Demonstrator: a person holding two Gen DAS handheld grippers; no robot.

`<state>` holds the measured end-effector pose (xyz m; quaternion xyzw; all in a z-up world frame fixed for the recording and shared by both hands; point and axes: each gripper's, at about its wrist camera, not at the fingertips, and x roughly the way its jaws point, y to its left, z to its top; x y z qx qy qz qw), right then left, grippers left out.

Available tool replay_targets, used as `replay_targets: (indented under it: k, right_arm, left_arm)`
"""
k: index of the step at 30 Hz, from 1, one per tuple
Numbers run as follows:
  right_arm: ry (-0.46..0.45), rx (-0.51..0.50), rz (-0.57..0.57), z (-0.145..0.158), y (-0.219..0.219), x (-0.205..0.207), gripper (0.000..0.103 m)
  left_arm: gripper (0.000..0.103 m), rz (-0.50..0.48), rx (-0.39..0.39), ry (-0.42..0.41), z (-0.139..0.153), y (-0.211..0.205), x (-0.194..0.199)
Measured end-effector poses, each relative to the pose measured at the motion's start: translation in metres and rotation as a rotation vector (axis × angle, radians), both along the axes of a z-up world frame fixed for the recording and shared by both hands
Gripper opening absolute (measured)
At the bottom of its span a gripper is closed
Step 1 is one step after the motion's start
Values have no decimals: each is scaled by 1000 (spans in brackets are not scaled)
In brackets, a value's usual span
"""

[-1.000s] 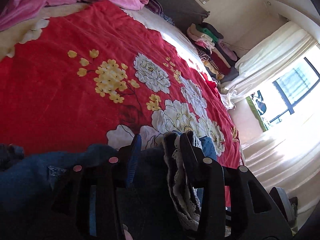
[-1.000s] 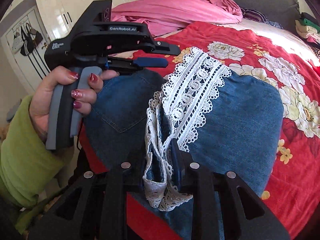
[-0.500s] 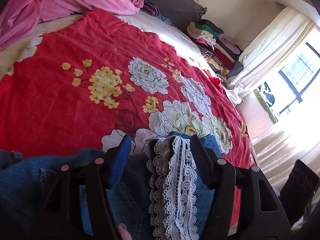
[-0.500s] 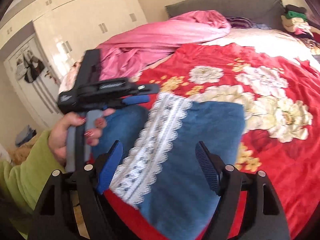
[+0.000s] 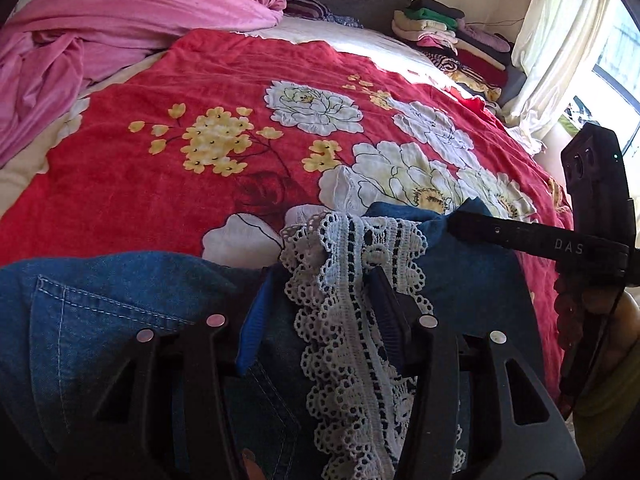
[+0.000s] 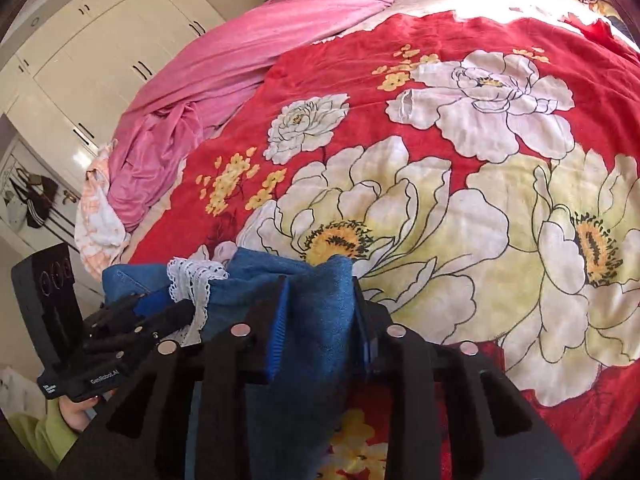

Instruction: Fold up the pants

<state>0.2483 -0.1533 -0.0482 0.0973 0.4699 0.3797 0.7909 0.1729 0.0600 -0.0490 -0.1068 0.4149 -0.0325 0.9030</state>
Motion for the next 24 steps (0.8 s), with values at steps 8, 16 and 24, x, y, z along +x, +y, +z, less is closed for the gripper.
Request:
replay_targets:
  k: [8, 16, 24]
  right_arm:
    - [-174, -250, 1, -4, 15, -3, 17]
    - [-155, -106, -102, 35, -31, -33, 57]
    - [-169, -123, -67, 41, -56, -111, 66]
  left_arm:
    - [46, 0, 29, -8, -7, -3, 0]
    - [53, -2, -5, -39, 17, 4, -27]
    - [54, -8, -15, -22, 25, 3, -80]
